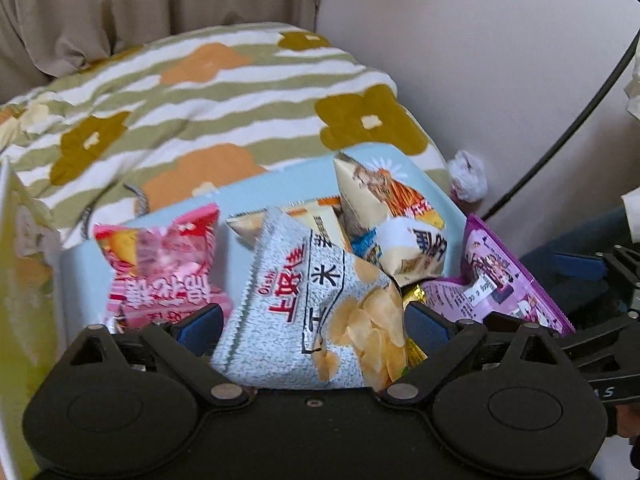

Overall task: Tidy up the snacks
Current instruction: 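Grasp a white Oishi rice-cracker bag with the left tool while the right tool grasps a purple bag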

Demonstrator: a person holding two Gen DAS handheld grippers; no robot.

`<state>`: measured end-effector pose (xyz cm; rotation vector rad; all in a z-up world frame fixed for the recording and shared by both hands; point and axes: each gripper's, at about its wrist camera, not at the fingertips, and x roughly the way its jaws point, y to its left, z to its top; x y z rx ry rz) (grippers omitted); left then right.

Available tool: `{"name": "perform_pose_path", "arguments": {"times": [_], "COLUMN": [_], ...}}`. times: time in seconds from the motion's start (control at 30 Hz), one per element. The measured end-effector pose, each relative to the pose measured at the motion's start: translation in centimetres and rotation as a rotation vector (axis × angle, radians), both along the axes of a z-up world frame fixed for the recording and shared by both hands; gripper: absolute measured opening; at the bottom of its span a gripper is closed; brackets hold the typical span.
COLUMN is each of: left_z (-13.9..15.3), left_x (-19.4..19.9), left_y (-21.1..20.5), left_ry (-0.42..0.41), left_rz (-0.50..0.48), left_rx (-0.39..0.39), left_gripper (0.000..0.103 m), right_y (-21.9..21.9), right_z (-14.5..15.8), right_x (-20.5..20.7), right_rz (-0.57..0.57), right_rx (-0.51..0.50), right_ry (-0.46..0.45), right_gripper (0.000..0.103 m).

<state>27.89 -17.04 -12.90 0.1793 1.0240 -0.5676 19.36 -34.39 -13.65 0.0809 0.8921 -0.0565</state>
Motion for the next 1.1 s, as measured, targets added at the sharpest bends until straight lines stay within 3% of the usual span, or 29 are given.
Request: {"name": "perform_pose_path", "arguments": {"times": [0.2,0.47,0.93,1.1], "left_z": [-0.6,-1.0,0.6,0.8], "left_x": [0.3,0.3,-1.7,-2.1], "left_y": [-0.2,0.0,1.4,1.7], "left_ry": [0.038,0.071,0.031,0.016], "left_rz": [-0.029,-0.040,0.020,0.043], "left_rx": [-0.015,-0.033,-0.074,-0.082], "left_gripper": [0.090,0.062,0.059,0.059], "right_y": [0.4,0.7,1.3,1.7], "right_z": [-1.1,-2.1,-3.8,-4.1], "right_x": [0.2,0.5,1.6,1.4], "right_rz": [0.016,0.025,0.072,0.122], "right_rx": [-0.009,-0.016,-0.028,-0.050], "right_ry": [0.009,0.026,0.051,0.035], "right_gripper": [0.103,0.103,0.103,0.092]}}
